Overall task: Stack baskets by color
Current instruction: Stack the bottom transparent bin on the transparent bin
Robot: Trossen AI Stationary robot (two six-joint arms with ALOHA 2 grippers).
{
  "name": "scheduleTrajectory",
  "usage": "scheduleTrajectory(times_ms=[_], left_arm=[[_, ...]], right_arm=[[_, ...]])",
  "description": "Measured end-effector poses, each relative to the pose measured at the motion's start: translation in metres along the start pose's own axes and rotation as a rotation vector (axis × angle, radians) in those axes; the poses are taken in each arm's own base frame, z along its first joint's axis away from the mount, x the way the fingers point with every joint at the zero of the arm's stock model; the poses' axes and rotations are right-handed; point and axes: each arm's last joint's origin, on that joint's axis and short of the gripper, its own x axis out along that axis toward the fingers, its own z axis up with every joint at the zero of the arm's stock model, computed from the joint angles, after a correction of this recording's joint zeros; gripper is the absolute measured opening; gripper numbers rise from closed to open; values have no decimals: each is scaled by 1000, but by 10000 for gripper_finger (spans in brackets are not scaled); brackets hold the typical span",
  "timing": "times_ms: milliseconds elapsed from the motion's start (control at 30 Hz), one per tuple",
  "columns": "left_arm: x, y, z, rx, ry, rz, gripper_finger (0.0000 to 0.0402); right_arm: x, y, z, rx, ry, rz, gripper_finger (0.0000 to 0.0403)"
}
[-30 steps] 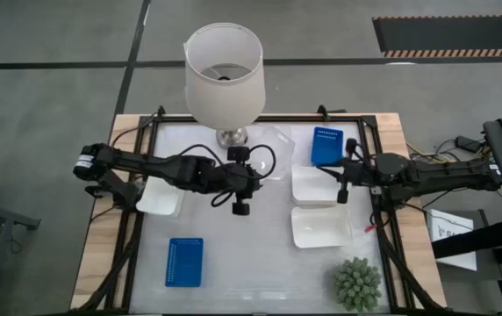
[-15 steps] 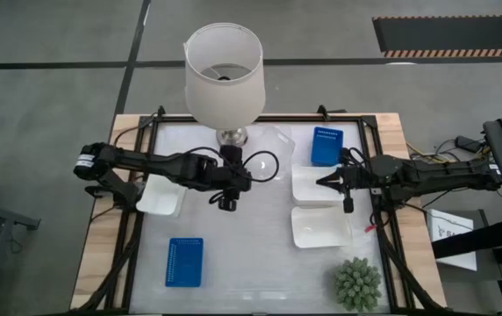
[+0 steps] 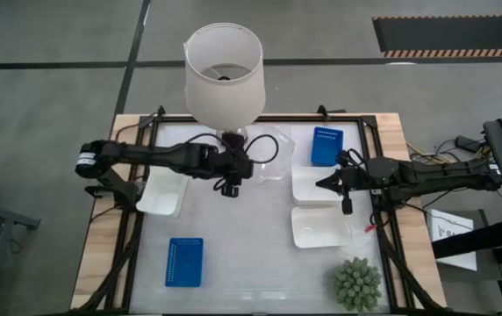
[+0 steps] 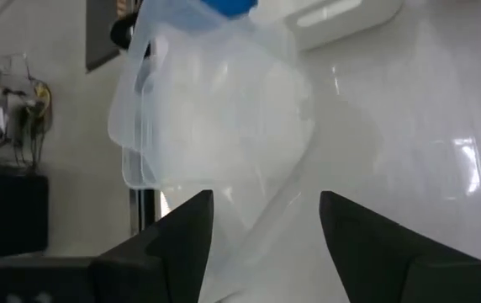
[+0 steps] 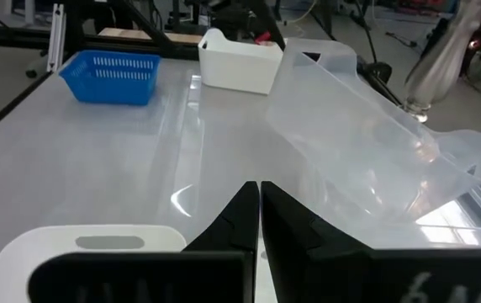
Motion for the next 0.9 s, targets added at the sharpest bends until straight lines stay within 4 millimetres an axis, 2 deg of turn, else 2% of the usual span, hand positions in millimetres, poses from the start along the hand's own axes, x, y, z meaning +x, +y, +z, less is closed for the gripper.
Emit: scheduleTrajectory(times_ms=[200,433,600,900], left_arm=[[14,3,-10,-25,-8,-45,202],[16,6,-6,10,-61,-31,194],[16,5,-5,21,-82,-64,147],[16,4,-5,51,-95,-85,32]], right_arm=[[0,0,0,-4,0,0,9],[0,0,0,-16,0,0,9],[0,0,1,-26,-4,-1,9],[0,0,1,-28,-4,-1,9]])
